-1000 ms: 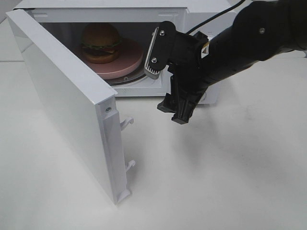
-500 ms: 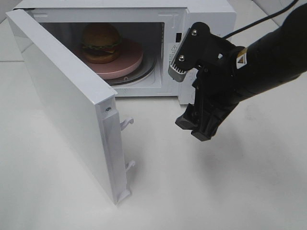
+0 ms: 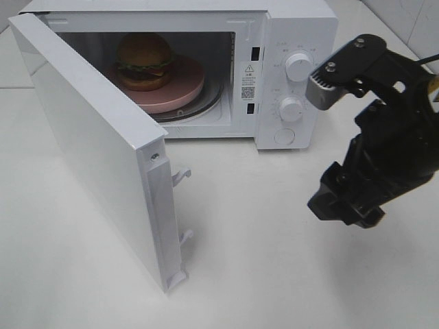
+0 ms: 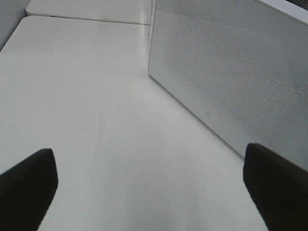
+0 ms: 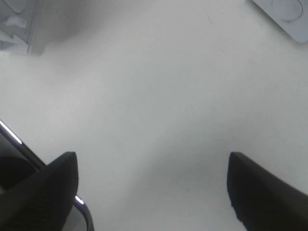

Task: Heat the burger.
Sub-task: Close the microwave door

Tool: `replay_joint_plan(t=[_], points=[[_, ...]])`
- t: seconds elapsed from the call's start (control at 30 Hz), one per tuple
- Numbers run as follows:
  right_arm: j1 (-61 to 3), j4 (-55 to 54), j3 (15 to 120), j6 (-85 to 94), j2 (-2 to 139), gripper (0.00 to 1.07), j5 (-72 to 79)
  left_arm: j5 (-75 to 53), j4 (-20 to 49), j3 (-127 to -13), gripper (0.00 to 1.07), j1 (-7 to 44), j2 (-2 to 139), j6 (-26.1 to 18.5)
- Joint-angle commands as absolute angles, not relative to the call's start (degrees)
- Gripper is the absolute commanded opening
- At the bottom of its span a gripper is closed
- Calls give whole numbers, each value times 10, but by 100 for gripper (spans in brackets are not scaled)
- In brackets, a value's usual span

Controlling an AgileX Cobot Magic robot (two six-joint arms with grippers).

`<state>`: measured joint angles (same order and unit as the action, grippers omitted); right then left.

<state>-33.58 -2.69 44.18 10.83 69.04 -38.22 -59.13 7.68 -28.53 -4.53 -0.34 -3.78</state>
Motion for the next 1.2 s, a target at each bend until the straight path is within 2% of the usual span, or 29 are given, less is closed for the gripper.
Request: replay_joint_plan(t=[0.03,0.57,0.67,0.73,1.2], points=[[-336,14,438,40,645,76,-460,-592,77,-284,100,-46,-13,-36],[-332,53,402,-28,450,76,-548,-592,77,-284,100,-46,-13,-36],[-303,45,372,-28,411,76,-547,-592,77,-284,100,-46,-13,-36],[-252,44,345,-23,373,76,-543,-592,77,-284,100,-46,-13,-36],[-129,34,311,-40,179,76,-539,-592,77,-284,100,-46,-13,-36]])
